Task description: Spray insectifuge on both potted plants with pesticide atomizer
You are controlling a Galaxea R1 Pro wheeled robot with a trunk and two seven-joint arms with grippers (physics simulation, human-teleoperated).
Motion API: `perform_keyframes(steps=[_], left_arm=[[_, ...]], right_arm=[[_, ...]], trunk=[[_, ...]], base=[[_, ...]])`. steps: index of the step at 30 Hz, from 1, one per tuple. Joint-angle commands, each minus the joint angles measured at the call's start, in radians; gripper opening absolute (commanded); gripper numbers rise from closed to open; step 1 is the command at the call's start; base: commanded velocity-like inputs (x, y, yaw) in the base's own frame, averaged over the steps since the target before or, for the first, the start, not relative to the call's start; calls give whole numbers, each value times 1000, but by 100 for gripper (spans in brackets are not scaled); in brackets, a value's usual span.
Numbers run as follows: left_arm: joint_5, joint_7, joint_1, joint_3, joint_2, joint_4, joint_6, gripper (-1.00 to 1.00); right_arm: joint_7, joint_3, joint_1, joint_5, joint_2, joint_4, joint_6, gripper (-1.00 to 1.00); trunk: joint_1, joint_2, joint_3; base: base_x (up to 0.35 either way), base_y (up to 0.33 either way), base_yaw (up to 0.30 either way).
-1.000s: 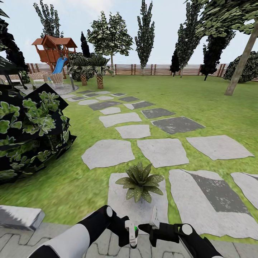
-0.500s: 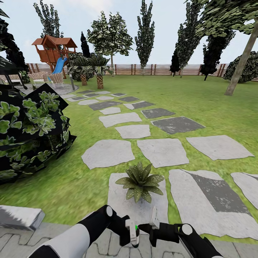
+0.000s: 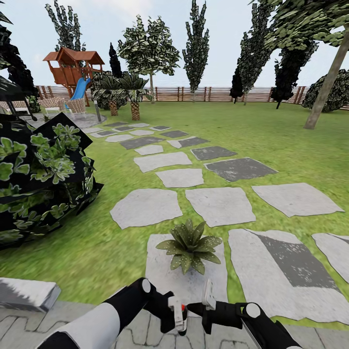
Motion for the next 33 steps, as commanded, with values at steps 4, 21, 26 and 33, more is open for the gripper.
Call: perform_keyframes(steps=[4,21,26,33], left_arm=[[-15,1,-1,4,58,3,4,-100],[270,148,19,12,288,144,-11,-100],[600,461,96,12,275,152,-98,-100],[880,720,193,12,265,153,-185,-100]], right_arm=[[-2,4,0,6,-1,1,-4,-100],[-9,-3,1,6,-51,61,-9,100],[-284,-5,4,0,-137,357,-76,100],[-710,-5,6,-5,-130,495,-209,100]], trunk=[[0,0,-1],[0,0,-1],[0,0,-1],[0,0,-1]], base=[[0,0,0],[0,0,0],[0,0,0],[0,0,0]])
